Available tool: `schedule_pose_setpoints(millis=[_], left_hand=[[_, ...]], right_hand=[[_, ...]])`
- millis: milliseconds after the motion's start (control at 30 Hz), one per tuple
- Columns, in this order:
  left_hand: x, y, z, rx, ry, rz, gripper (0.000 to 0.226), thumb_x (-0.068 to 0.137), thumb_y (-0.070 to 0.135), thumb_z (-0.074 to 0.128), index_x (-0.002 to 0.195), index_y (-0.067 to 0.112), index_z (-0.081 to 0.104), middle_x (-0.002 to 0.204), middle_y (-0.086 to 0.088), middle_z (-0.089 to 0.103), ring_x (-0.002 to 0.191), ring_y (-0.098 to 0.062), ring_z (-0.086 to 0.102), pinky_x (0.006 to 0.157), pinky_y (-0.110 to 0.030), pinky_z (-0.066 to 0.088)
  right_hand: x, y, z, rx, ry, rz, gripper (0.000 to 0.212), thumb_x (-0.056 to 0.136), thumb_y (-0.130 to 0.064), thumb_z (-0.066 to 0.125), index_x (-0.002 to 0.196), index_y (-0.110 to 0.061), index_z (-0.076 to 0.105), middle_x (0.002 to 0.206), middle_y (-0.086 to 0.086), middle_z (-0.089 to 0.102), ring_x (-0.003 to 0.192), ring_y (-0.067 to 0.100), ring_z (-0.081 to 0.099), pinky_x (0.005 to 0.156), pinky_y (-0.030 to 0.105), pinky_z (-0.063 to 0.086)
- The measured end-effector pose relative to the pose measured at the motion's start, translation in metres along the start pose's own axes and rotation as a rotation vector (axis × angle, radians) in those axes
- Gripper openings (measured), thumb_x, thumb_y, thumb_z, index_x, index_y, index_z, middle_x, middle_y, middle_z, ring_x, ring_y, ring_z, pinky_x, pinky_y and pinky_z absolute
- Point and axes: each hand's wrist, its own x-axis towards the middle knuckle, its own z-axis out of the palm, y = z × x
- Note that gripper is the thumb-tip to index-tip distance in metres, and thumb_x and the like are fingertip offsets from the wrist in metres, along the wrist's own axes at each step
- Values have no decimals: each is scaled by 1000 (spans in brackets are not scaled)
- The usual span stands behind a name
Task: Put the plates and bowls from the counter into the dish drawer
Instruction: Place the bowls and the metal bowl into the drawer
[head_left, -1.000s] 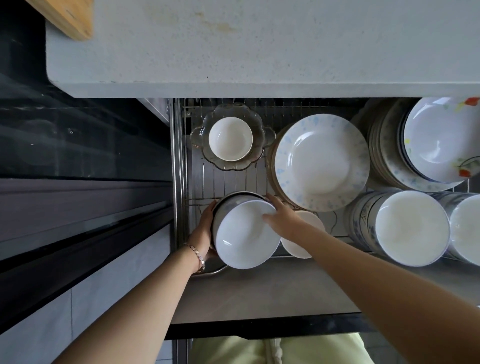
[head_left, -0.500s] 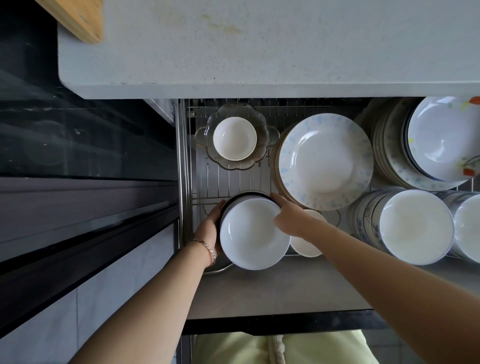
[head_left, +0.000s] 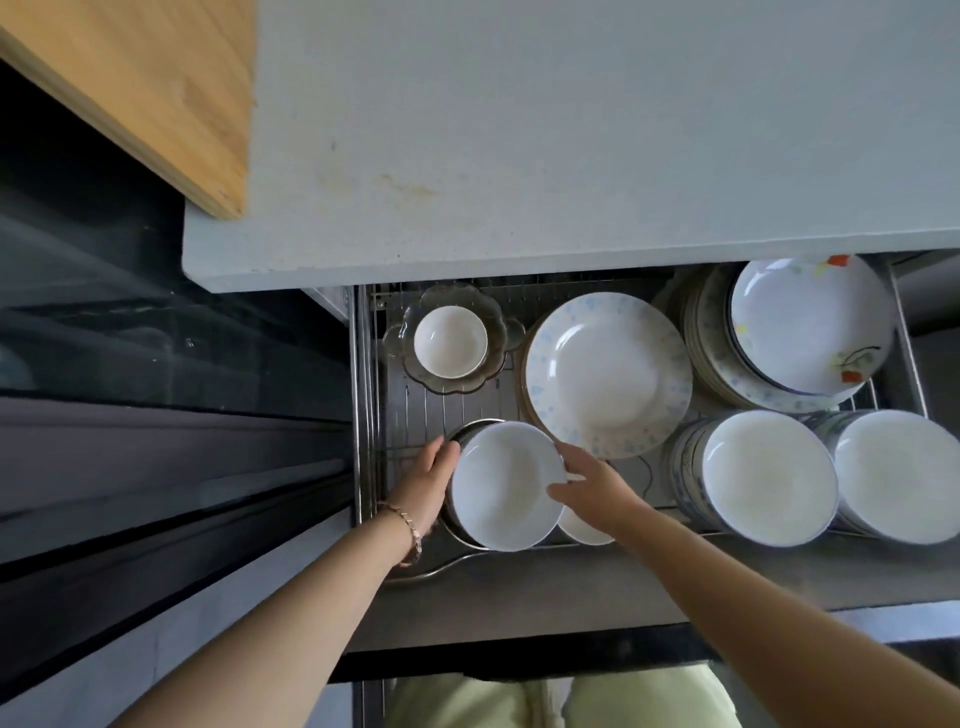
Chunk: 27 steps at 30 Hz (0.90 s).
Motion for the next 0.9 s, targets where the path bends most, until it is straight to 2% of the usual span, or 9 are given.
schedule_pose_setpoints(millis=[67,167,267,400,500,567,633,733,900], left_hand=[[-2,4,8,45,36,-23,42,99,37,26,131,16,44,119,-10,48,102,-22,44,92,-39,41],[-1,4,15,-9,79,-64,31,99,39,27,111,18,46,106,-8,48,97,-23,46,97,-38,45],[5,-6,15,-10,86,-40,32,98,42,29,122,24,43,111,-6,47,99,-24,48,88,-37,42],[16,-25,4,20,99,-42,47,96,49,31,141,36,29,141,-3,43,123,-30,48,98,-51,46],[21,-38,-5,-233,58,-176,49,85,60,44,129,39,42,138,-5,48,120,-31,52,97,-58,43],[27,-48,-8,-418,13,-283,70,66,64,50,130,36,45,134,-7,53,117,-32,54,93,-57,44],[33,-55,-10,-530,-12,-323,72,65,62,53,131,33,48,127,-8,58,113,-31,56,89,-52,47],[38,-58,-7,-651,-34,-277,49,87,52,44,127,24,51,105,-10,62,91,-27,59,79,-40,48],[40,-54,4,-656,-70,-210,57,80,50,50,127,18,50,104,-12,61,87,-25,59,78,-35,48]], right_hand=[[1,2,2,-66,31,-35,47,88,-9,55,134,-17,49,128,5,57,106,18,53,82,18,40],[7,5,8,-130,43,-55,39,88,-12,56,127,-10,54,123,7,58,95,14,51,61,11,45],[18,7,15,-128,47,-56,39,88,-18,56,126,-12,54,124,11,59,98,19,54,83,28,45],[35,3,23,-113,-21,21,57,85,-17,59,137,-12,37,138,11,43,123,28,46,100,34,39],[44,1,33,143,-173,110,83,83,-6,62,149,-15,12,148,12,32,131,31,40,99,33,39],[52,2,37,232,-243,136,87,84,-3,61,151,-16,7,150,12,31,132,31,39,104,35,38],[56,2,36,237,-254,128,85,83,-4,61,151,-14,11,149,10,33,131,29,41,103,34,38],[52,-3,31,154,-272,119,94,68,-17,66,150,-16,18,142,8,41,126,27,44,104,34,39],[39,-12,16,67,-263,38,82,58,-19,52,139,-17,37,118,5,51,109,21,48,80,20,39]])
